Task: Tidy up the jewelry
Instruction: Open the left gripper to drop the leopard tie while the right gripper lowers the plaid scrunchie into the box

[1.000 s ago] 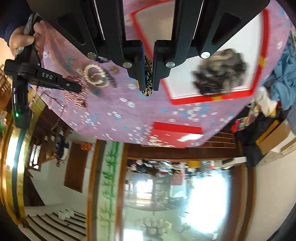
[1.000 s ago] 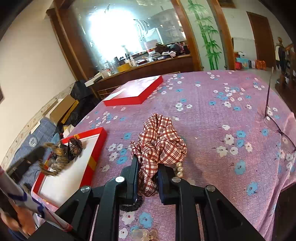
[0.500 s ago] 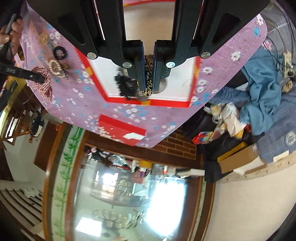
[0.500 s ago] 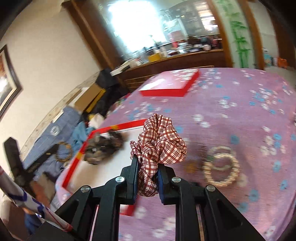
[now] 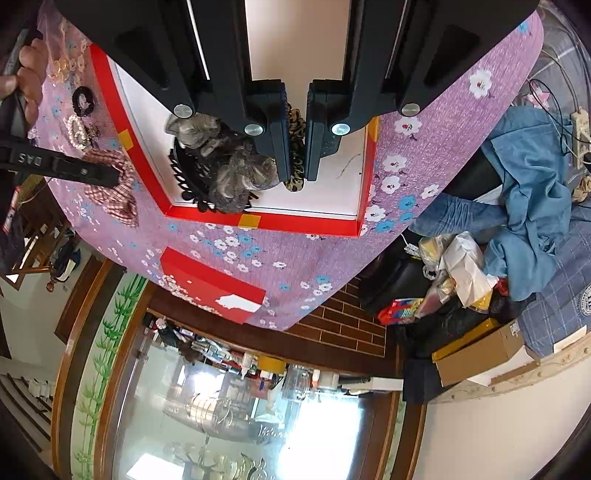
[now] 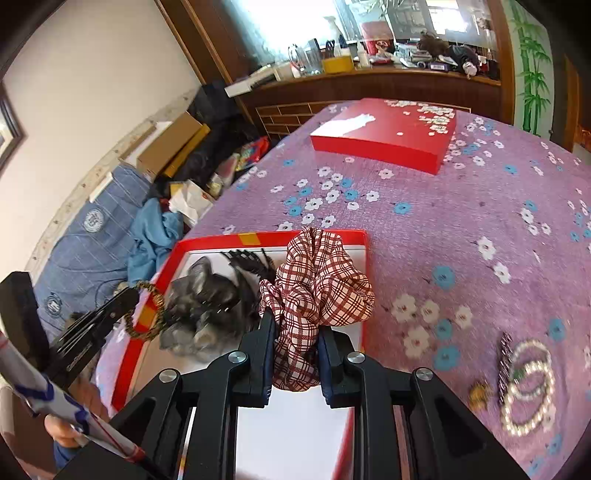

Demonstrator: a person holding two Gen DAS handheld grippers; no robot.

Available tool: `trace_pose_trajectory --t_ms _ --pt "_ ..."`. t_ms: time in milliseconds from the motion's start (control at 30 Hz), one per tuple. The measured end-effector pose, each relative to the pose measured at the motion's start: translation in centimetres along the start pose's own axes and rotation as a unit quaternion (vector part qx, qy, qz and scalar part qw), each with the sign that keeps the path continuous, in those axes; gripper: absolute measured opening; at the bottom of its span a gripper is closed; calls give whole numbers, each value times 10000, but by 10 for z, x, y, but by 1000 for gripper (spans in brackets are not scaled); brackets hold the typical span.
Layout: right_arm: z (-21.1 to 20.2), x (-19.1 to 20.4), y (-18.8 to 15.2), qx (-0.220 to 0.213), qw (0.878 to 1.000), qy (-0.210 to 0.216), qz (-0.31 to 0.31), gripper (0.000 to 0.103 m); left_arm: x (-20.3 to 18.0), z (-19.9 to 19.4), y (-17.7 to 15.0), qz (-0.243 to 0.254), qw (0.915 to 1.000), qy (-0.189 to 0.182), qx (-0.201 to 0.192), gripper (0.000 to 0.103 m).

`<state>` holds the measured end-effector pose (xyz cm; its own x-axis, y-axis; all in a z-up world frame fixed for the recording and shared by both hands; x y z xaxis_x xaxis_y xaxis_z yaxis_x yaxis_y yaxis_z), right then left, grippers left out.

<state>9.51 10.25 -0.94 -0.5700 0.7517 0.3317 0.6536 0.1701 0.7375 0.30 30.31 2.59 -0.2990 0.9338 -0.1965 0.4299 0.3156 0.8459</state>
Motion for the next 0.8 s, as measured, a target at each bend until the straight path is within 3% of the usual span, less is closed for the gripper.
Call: trace_pose_trajectory --t_ms 267,533,633,733,800 --pt "48 -2 5 295 9993 -211 -34 23 6 23 -3 19 9997 -8 249 7" --pt "70 -5 3 469 9985 -280 -54 24 3 31 -7 149 9991 81 381 8" --pt "71 -7 3 448 9985 -326 -6 28 2 30 -5 130 9992 59 369 14" --pt "69 -9 4 464 9985 -279 95 40 2 27 -3 105 9994 66 324 33" --pt "65 -9 5 444 9986 -264 126 47 2 25 -2 101 9995 72 293 39"
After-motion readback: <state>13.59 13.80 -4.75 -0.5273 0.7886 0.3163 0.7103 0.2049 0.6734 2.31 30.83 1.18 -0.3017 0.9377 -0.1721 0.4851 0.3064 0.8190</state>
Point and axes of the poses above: each gripper's, at about its wrist camera, not at the fingertips, and z roughly the way its jaws point, x to its left, y to its top, the point moved 6 cm from there along z, roughly the way its jaws point, and after that the axes turned 10 degrees about -x, right-handed, at the moved point
